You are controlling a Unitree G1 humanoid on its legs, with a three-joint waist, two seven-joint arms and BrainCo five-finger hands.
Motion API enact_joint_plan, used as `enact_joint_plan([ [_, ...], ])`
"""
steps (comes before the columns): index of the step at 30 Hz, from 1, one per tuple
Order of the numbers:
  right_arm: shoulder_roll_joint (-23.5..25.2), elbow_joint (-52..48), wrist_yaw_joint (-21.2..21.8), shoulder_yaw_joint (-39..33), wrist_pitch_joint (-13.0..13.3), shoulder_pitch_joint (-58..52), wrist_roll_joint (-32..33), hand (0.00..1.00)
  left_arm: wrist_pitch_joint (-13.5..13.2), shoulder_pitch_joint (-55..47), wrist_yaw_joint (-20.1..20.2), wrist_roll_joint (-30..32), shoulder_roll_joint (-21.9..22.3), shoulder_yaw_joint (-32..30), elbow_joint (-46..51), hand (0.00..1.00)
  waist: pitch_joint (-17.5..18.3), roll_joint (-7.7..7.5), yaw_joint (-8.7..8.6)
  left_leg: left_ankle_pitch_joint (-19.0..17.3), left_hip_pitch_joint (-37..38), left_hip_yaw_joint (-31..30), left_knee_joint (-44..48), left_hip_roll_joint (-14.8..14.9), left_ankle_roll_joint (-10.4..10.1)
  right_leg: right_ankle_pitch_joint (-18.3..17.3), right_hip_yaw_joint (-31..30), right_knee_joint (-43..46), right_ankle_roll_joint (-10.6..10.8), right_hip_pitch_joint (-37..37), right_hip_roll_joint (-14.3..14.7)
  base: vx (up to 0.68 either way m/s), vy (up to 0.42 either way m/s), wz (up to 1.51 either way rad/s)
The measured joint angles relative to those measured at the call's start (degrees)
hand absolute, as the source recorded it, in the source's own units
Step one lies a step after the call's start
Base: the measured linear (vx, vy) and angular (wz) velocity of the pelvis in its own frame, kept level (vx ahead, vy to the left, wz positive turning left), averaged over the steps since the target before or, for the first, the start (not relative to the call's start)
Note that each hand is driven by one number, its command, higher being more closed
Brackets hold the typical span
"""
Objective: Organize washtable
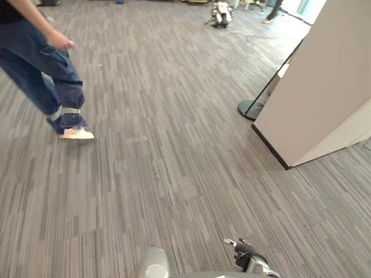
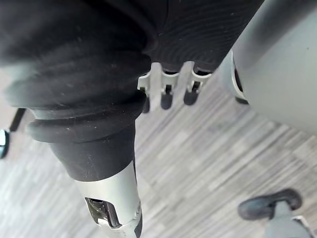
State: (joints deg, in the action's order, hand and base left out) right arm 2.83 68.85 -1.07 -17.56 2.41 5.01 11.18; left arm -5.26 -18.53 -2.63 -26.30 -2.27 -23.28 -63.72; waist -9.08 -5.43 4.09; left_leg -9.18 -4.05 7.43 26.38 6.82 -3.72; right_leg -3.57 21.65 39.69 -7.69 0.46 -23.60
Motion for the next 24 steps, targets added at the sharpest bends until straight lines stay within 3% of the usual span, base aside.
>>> enact_joint_plan([
  [1,-0.81,-0.76,0.01,-0.66,-0.01,0.00,0.01,0.00,0.14,-0.46,0.02,0.58,0.14,0.51,-0.14,0.00,-1.20,1.42,-0.32,-0.83,5.65,1.02,-0.39,-1.49,1.41,9.47,-0.71,6.33,-3.41,-0.78,-4.05,0.33,0.253,-0.48],
  [2,-1.83,-2.25,0.11,-1.40,0.22,-0.79,0.01,0.00,0.42,-0.37,0.08,2.55,0.76,1.22,-0.01,0.00,-1.75,3.34,-1.25,-2.24,10.32,0.76,-1.75,-1.97,3.95,15.08,-2.17,12.18,-1.83,-1.14,-5.87,0.29,0.243,-0.29],
  [3,-1.97,-3.07,0.17,-2.14,0.42,-1.07,-0.07,0.00,0.37,-0.15,0.08,3.42,0.68,1.25,0.13,0.00,-1.76,3.68,-1.58,-3.01,12.73,0.62,-3.52,-2.22,5.08,13.36,-2.21,16.57,-0.19,-2.08,-6.66,0.24,0.265,0.18],
  [4,-1.92,-4.06,0.23,-2.44,0.71,-1.43,-0.44,0.00,0.06,1.35,0.09,5.29,-0.23,1.39,0.22,0.00,-1.46,4.02,-2.01,-3.19,16.08,0.28,-7.08,-2.80,5.18,9.72,-2.21,22.37,2.80,-4.18,-7.24,0.25,0.200,0.48],
  [5,-1.94,-5.12,0.42,-2.42,1.23,-2.03,-0.75,0.00,-0.10,2.87,0.13,6.49,-0.66,1.75,0.33,0.00,-1.42,3.83,-2.47,-3.33,17.68,0.18,-10.33,-2.88,5.28,7.81,-0.44,23.07,3.32,-5.84,-6.72,0.33,0.173,0.64],
  [6,-1.80,-5.74,1.14,-2.43,1.72,-1.69,-1.30,0.00,-0.05,4.65,0.22,7.43,-1.18,3.19,0.21,0.00,-1.80,3.36,-2.88,-3.74,20.08,0.13,-15.50,-2.96,5.27,3.75,2.51,19.97,5.85,-8.96,-4.78,0.36,0.080,0.39],
  [7,-1.68,-5.79,1.30,-2.43,1.71,-1.34,-1.72,0.00,0.06,5.22,0.30,7.76,-1.32,3.53,0.19,0.00,-2.45,2.99,-2.87,-3.67,20.84,0.40,-16.48,-3.00,5.18,1.96,3.75,17.25,7.42,-9.59,-3.42,0.29,0.024,0.10],
  [9,-1.80,-5.13,1.33,-2.36,1.57,-1.04,-2.38,0.00,0.06,5.31,0.54,8.63,-1.55,4.16,0.40,0.00,-3.28,2.77,-3.08,-5.01,22.05,1.14,-17.76,-2.56,5.70,0.24,10.89,1.50,7.77,-9.78,1.06,0.21,-0.070,-0.20],
  [10,-2.02,-4.95,1.30,-2.30,1.50,-0.85,-2.43,0.00,0.05,5.47,0.59,9.13,-1.70,4.42,0.40,0.00,-3.30,2.74,-3.07,-6.23,21.85,1.45,-17.82,-2.48,5.54,0.81,12.49,-4.58,8.47,-9.87,2.59,0.16,-0.103,-0.24],
  [11,-2.32,-4.36,1.27,-2.37,1.26,-0.90,-2.77,0.00,0.08,5.51,0.87,9.96,-2.15,4.59,0.33,0.00,-3.47,2.23,-2.46,-8.11,21.62,2.04,-17.37,-2.92,4.98,3.10,14.59,-16.95,10.48,-10.07,5.54,0.12,-0.075,-0.20],
  [13,-3.15,-2.83,1.24,-3.03,0.63,-1.51,-2.80,0.00,0.11,5.55,0.94,11.36,-2.28,4.09,0.23,0.00,-3.48,1.61,-2.31,-11.65,21.51,1.72,-14.86,-3.49,3.84,4.48,14.99,-25.11,10.62,-10.09,8.02,0.30,-0.129,0.02],
  [14,-3.40,-3.33,1.17,-3.36,0.51,-3.11,-2.79,0.00,0.36,5.58,0.81,11.50,-1.16,2.60,0.34,0.00,-3.28,2.25,-2.73,-14.48,22.26,0.41,-12.61,-2.46,3.08,6.93,15.23,-23.28,5.78,-9.60,9.00,0.48,-0.150,0.24],
  [15,-3.91,-4.16,1.02,-3.82,0.44,-3.71,-2.73,0.00,0.37,4.86,0.72,11.75,-0.57,2.24,0.26,0.00,-2.75,3.74,-2.97,-15.01,22.51,0.53,-11.05,-1.43,2.12,6.34,15.65,-21.56,5.03,-9.66,9.78,0.53,-0.102,0.13],
  [16,-4.08,-4.81,0.98,-4.03,-0.15,-3.52,-2.74,0.00,0.46,4.32,0.49,11.84,0.22,0.97,0.33,0.00,-2.23,4.86,-3.21,-15.18,18.32,-0.86,-0.86,0.61,1.87,4.00,16.12,-19.27,4.47,-9.80,10.77,0.55,-0.106,-0.25],
  [17,-4.14,-5.13,0.79,-3.92,-0.41,-3.22,-2.74,0.00,0.60,4.32,-0.03,11.83,1.08,-0.07,0.88,0.00,-2.11,5.27,-3.08,-11.30,11.60,-2.98,13.57,2.31,-0.14,2.18,15.58,-18.83,4.44,-9.54,12.40,0.47,-0.108,-0.42],
  [18,-4.25,-5.21,0.69,-3.80,-0.43,-3.04,-2.71,0.00,0.67,4.23,-0.13,11.83,1.39,-0.22,0.90,0.00,-1.96,5.79,-2.93,-8.01,8.48,-3.70,19.95,3.25,-2.89,1.38,14.93,-18.79,4.43,-9.29,13.51,0.45,-0.089,-0.78],
  [19,-4.47,-5.26,0.16,-2.95,-0.44,-2.81,-2.46,0.00,1.09,3.54,-0.16,11.81,1.93,0.02,0.68,0.00,-1.69,6.53,-2.52,0.01,4.22,-4.82,29.88,4.84,-8.67,-0.01,12.50,-18.83,4.18,-8.54,15.17,0.47,0.028,-0.85],
  [20,-4.52,-5.22,0.00,-2.09,-0.36,-2.25,-1.89,0.00,1.24,3.53,-0.23,11.74,2.01,0.12,0.65,0.00,-1.71,6.51,-2.01,1.87,1.33,-4.53,36.03,6.21,-9.81,-1.02,11.11,-18.88,3.93,-7.94,16.22,0.56,0.088,-1.06],
  [21,-4.27,-4.63,-0.09,-1.84,-0.43,-1.80,-1.40,0.00,1.30,3.92,-0.22,11.73,1.66,0.06,0.76,0.00,-1.74,6.48,-1.68,-0.92,-3.32,-2.10,42.64,8.84,-7.02,-1.87,9.23,-19.72,4.40,-6.03,17.47,0.46,0.099,-0.74],
  [22,-4.08,-4.30,-0.18,-1.63,-0.47,-1.63,-1.01,0.00,1.29,3.93,-0.28,11.73,1.48,-0.02,0.85,0.00,-1.80,6.06,-1.61,-2.53,-4.58,-1.21,43.16,9.63,-5.92,-1.91,8.61,-20.44,4.60,-5.04,17.68,0.50,0.148,-0.71],
  [24,-2.68,-3.05,-0.28,-0.59,-0.36,-0.34,0.28,0.00,1.32,3.83,-0.85,11.29,1.28,-1.60,1.29,0.00,-1.95,3.96,-1.27,-7.11,-6.62,1.18,32.07,11.42,-1.56,-0.67,5.77,-23.13,6.80,-1.39,17.00,0.39,0.162,-0.56],
])
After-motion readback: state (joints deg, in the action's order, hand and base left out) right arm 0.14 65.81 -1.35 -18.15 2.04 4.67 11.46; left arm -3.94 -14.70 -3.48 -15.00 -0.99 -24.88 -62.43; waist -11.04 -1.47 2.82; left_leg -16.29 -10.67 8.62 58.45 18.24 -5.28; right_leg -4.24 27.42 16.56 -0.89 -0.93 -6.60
